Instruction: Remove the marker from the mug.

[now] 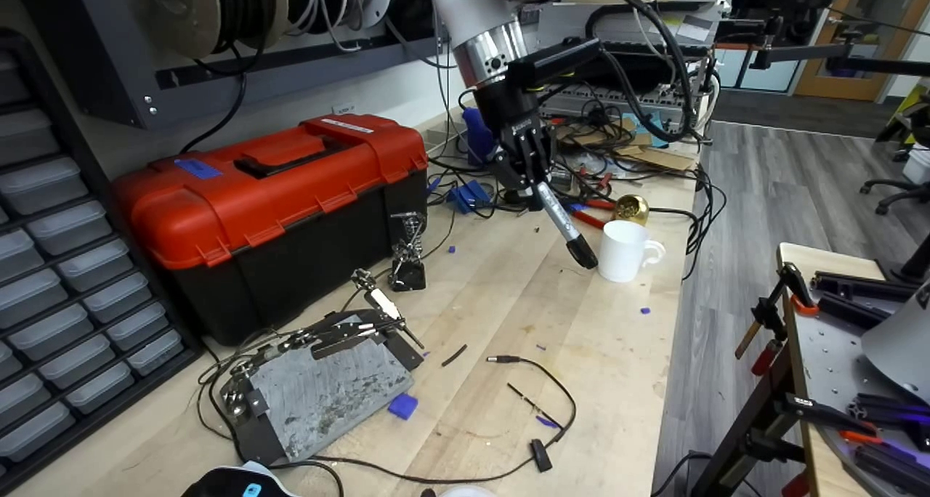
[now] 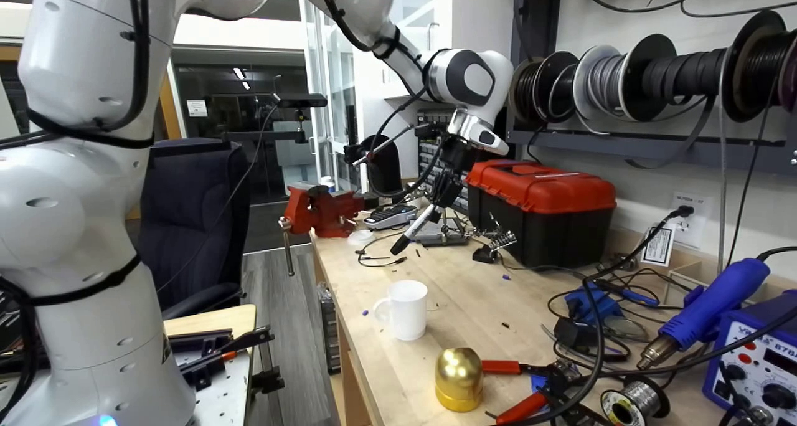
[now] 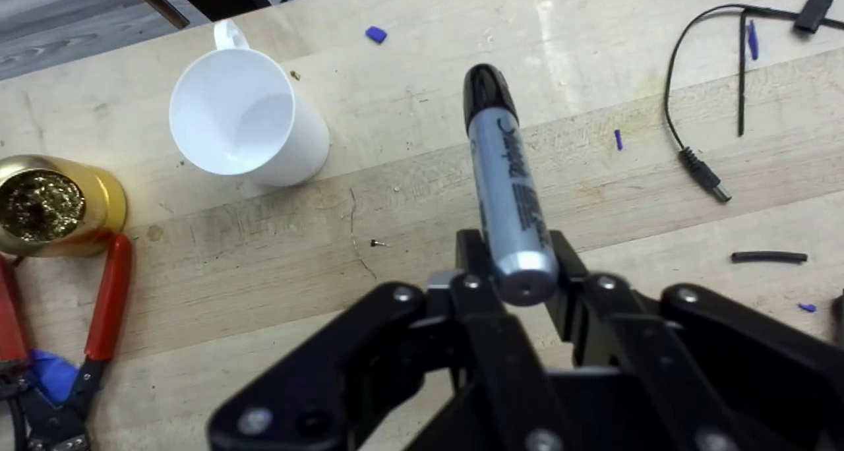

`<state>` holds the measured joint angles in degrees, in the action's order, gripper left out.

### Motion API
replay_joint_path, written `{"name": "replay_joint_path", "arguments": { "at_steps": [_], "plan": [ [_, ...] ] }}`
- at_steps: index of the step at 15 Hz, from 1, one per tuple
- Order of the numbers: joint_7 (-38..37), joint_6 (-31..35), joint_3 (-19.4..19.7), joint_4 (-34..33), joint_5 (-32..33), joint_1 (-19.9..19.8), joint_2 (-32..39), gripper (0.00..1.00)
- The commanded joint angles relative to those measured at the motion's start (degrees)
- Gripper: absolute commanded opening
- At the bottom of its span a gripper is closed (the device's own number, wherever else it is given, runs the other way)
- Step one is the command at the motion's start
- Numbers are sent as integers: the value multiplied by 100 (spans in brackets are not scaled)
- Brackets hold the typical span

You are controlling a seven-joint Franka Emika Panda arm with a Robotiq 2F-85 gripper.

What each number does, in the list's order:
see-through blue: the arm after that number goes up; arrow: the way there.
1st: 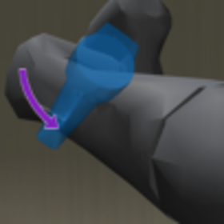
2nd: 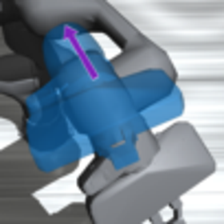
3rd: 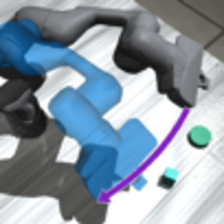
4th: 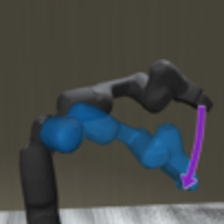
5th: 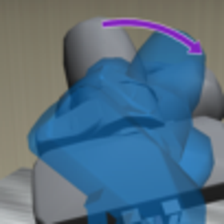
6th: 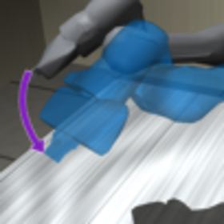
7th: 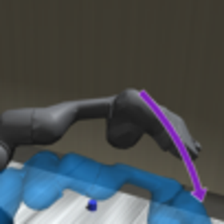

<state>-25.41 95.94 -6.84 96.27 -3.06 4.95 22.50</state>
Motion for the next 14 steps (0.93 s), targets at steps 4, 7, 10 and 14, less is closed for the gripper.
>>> {"name": "replay_joint_path", "arguments": {
  "at_steps": [4,7,10,14],
  "plan": [
    [255,-836,193,-1038,-37,280,913,4],
    [295,-773,250,-1104,-1,337,1093,42],
    [225,-536,296,-902,-58,371,1050,37],
    [209,-392,308,-728,-91,356,934,80]
  ]
}}
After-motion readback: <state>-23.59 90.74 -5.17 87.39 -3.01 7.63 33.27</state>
